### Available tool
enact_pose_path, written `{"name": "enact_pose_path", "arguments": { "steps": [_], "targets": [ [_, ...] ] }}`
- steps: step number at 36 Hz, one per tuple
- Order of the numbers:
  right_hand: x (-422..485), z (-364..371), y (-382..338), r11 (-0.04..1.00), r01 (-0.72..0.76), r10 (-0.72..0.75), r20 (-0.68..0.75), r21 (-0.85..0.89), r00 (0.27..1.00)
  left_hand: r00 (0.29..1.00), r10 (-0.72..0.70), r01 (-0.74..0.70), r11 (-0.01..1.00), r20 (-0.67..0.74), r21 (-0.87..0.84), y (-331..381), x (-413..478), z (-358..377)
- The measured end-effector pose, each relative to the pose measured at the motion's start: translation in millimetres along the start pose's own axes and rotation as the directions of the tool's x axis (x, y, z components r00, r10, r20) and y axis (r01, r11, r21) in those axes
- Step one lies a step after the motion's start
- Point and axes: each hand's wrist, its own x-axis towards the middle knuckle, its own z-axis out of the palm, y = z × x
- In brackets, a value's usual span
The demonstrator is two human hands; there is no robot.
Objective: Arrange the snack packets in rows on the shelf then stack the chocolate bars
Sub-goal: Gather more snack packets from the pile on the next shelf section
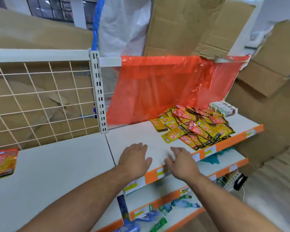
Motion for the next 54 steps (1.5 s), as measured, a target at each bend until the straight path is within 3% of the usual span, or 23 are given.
{"name": "enact_pose_path", "arguments": {
  "steps": [9, 21, 28, 34, 40, 44, 47, 54],
  "targets": [
    [71, -15, 25, 0.989, 0.035, -0.039, -0.028, -0.141, 0.999, 0.997, 0.077, -0.076, 0.997, 0.016, -0.032, 6, 97, 15],
    [136, -16, 28, 0.978, 0.094, -0.104, -0.044, -0.188, 0.994, 0.985, 0.169, -0.168, 0.985, 0.038, -0.033, 0, 187, 32],
    [157, -20, 28, 0.953, 0.150, -0.123, 0.115, -0.262, 0.986, 0.968, 0.175, -0.179, 0.984, 0.181, 0.007, -6, 214, 41],
    [171, -15, 31, 0.921, 0.221, -0.156, 0.214, -0.321, 0.964, 0.984, 0.179, -0.181, 0.972, 0.025, 0.149, -6, 210, 37],
    [177, -12, 28, 0.874, 0.314, -0.230, 0.253, -0.370, 0.940, 0.988, 0.110, -0.118, 0.990, 0.107, 0.073, -13, 192, 44],
    [173, -12, 34, 0.864, 0.374, -0.295, 0.261, -0.339, 0.919, 0.993, 0.114, -0.112, 0.983, -0.009, 0.148, -6, 185, 37],
    [169, -13, 36, 0.855, 0.406, -0.329, 0.267, -0.322, 0.906, 0.997, 0.042, -0.040, 0.998, 0.064, -0.040, -1, 179, 40],
    [159, -12, 39, 0.833, 0.454, -0.381, 0.267, -0.316, 0.885, 0.985, -0.104, 0.078, 0.981, -0.141, -0.180, 3, 155, 37]
  ]
}}
